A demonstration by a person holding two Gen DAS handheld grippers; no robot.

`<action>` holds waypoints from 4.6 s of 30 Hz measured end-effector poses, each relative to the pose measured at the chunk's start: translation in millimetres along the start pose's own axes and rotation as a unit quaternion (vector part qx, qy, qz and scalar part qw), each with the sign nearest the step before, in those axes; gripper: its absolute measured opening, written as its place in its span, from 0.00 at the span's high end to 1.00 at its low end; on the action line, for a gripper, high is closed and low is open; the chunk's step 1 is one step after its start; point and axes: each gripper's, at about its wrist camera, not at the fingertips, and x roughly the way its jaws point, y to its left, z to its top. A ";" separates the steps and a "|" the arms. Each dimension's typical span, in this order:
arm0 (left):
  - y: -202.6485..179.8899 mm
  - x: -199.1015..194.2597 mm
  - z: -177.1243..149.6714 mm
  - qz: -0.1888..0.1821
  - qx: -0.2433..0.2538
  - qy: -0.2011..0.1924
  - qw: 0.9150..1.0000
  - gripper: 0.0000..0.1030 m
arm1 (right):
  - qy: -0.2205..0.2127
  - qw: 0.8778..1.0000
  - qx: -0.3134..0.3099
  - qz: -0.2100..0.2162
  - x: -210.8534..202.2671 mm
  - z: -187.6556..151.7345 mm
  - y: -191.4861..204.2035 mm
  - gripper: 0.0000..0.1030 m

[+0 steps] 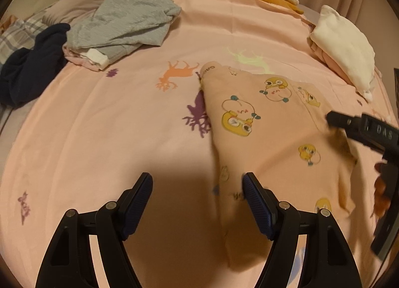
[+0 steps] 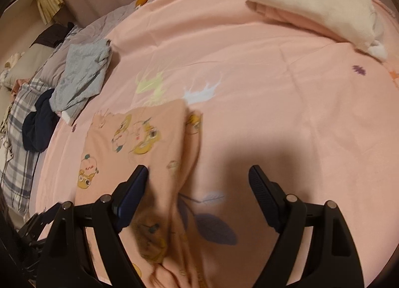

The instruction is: Fold small clothes

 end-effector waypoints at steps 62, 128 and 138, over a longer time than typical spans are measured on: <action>-35.9 -12.7 -6.5 -0.054 0.049 -0.045 0.996 0.72 | -0.035 0.975 -0.196 0.099 -57.6 -83.0 37.5 0.71; -36.6 -147.7 -69.5 0.016 0.010 -0.039 0.999 0.04 | -0.071 0.985 -0.158 0.024 -188.1 -139.5 58.2 0.00; -35.3 -174.2 -65.7 0.016 -0.004 -0.061 0.998 0.04 | -0.093 0.982 -0.163 0.030 -218.6 -134.2 74.5 0.00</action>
